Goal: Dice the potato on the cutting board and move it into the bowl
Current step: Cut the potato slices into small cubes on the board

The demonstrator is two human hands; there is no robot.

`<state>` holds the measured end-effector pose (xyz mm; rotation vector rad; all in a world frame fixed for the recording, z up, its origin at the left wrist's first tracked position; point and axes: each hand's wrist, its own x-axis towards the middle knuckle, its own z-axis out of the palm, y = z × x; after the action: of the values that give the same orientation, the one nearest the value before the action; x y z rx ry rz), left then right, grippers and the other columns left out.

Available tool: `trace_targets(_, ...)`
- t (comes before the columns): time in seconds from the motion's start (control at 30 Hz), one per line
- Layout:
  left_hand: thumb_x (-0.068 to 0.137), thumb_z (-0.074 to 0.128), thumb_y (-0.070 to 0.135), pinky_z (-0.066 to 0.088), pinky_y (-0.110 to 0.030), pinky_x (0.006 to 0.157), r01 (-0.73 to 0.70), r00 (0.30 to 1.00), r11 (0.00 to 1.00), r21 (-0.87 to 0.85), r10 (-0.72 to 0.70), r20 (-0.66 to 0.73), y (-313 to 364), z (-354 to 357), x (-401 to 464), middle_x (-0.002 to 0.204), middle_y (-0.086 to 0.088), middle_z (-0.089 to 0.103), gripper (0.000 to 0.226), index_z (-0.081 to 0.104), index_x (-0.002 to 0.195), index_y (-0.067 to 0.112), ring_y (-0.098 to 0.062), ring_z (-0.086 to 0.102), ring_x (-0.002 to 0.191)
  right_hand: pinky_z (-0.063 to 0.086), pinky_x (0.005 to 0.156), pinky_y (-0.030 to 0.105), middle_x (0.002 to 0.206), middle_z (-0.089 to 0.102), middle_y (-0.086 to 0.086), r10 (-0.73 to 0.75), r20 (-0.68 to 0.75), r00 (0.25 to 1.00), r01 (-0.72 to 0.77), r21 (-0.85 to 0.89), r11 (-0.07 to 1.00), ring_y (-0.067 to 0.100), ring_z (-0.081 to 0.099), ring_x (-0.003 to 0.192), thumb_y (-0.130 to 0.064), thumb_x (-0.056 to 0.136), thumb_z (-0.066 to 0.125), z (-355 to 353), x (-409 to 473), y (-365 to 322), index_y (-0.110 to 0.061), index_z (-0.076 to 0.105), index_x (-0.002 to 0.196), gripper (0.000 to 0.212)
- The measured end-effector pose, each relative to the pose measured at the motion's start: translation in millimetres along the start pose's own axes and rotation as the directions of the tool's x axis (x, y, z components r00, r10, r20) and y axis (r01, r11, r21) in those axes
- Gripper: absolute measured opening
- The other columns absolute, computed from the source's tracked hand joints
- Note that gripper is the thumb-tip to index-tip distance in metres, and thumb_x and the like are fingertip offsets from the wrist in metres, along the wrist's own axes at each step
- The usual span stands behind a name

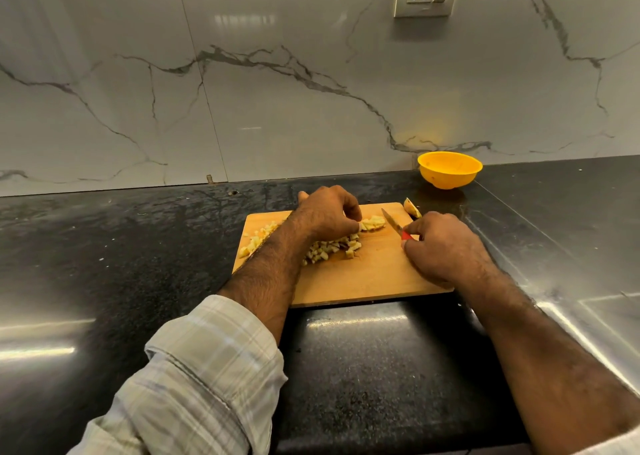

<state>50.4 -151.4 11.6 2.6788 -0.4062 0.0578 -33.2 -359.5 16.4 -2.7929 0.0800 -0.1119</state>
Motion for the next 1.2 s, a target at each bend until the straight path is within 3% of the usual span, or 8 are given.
trace_targets(0.17,0.094,0.071,0.025,0.021,-0.054,0.111,-0.011,0.996,0.998,-0.064,0.005,-0.088,-4.4,-5.1,-1.7,0.1,0.019,0.072,0.01,0.076,0.096,0.033,-0.008,0.061,0.107,0.057,0.099,0.041,0.136,0.065,0.0,-0.074,0.051,0.996,0.072,0.031,0.997,0.018,0.062,0.117,-0.041,0.099,0.065,5.3,0.0,-3.9,-0.031,0.064,0.141,0.044)
trace_targets(0.33,0.095,0.068,0.019,0.01,-0.063,0.12,0.039,0.981,0.987,-0.158,-0.068,-0.18,-15.5,-11.1,-5.2,0.097,0.016,0.072,0.014,0.075,0.094,0.031,-0.01,0.062,0.105,0.056,0.099,0.039,0.13,0.069,-0.003,-0.164,0.052,0.985,0.163,0.026,0.986,0.015,0.063,0.113,-0.041,0.101,0.062,10.2,-5.1,-15.1,-0.03,0.062,0.144,0.044)
trace_targets(0.43,0.099,0.065,0.029,0.013,-0.063,0.118,0.02,0.96,0.982,-0.188,-0.071,-0.27,-18.9,-11.9,-5.3,0.095,0.014,0.072,0.01,0.075,0.096,0.029,-0.012,0.064,0.102,0.056,0.097,0.038,0.126,0.069,-0.005,-0.234,0.021,0.972,0.234,0.017,0.972,0.014,0.062,0.11,-0.043,0.102,0.059,13.8,-10.6,-21.8,-0.032,0.063,0.143,0.043)
trace_targets(0.57,0.103,0.058,0.044,0.025,-0.057,0.111,-0.028,0.917,0.976,-0.217,-0.061,-0.394,-23.8,-14.6,-4.0,0.079,0.009,0.07,0.029,0.071,0.084,0.025,-0.016,0.066,0.087,0.055,0.093,0.035,0.126,0.07,-0.006,-0.287,0.009,0.958,0.287,0.018,0.958,0.01,0.058,0.103,-0.045,0.102,0.058,14.7,-14.6,-26.8,-0.033,0.062,0.143,0.043)
trace_targets(0.73,0.104,0.056,0.051,0.028,-0.053,0.107,-0.047,0.882,0.976,-0.212,-0.059,-0.467,-28.1,-15.7,-3.1,0.071,0.005,0.069,0.043,0.069,0.076,0.02,-0.015,0.065,0.076,0.059,0.09,0.039,0.124,0.07,-0.003,-0.207,-0.086,0.975,0.209,0.013,0.978,0.016,0.062,0.109,-0.045,0.099,0.062,4.8,-10.6,-13.1,-0.036,0.066,0.138,0.04)
trace_targets(0.87,0.104,0.057,0.052,0.029,-0.054,0.109,-0.05,0.88,0.983,-0.178,-0.04,-0.473,-28.1,-14.1,-3.0,0.07,0.006,0.067,0.043,0.07,0.076,0.021,-0.014,0.064,0.074,0.058,0.093,0.039,0.126,0.069,-0.005,-0.209,0.022,0.978,0.209,0.018,0.978,0.014,0.062,0.11,-0.046,0.1,0.062,10.3,-7.4,-11.2,-0.037,0.067,0.137,0.039)
trace_targets(1.07,0.098,0.065,0.05,0.032,-0.051,0.107,-0.078,0.919,0.996,-0.034,0.059,-0.391,-6.4,-5.2,1.9,0.085,0.015,0.071,0.024,0.075,0.093,0.029,-0.01,0.065,0.088,0.06,0.081,0.046,0.103,0.076,0.003,-0.053,-0.343,0.938,0.132,0.211,0.968,0.023,0.067,0.092,-0.04,0.099,0.061,-0.8,6.6,25.3,-0.024,0.079,0.114,0.028)
trace_targets(1.2,0.1,0.068,0.041,0.033,-0.051,0.114,-0.098,0.976,0.995,0.017,0.099,-0.195,27.6,7.8,17.7,0.107,0.011,0.073,0.016,0.073,0.11,0.031,-0.013,0.064,0.107,0.06,0.078,0.047,0.099,0.075,0.005,0.125,-0.407,0.905,0.012,0.317,0.948,0.028,0.068,0.089,-0.04,0.098,0.056,-1.1,16.5,43.5,-0.022,0.079,0.105,0.03)
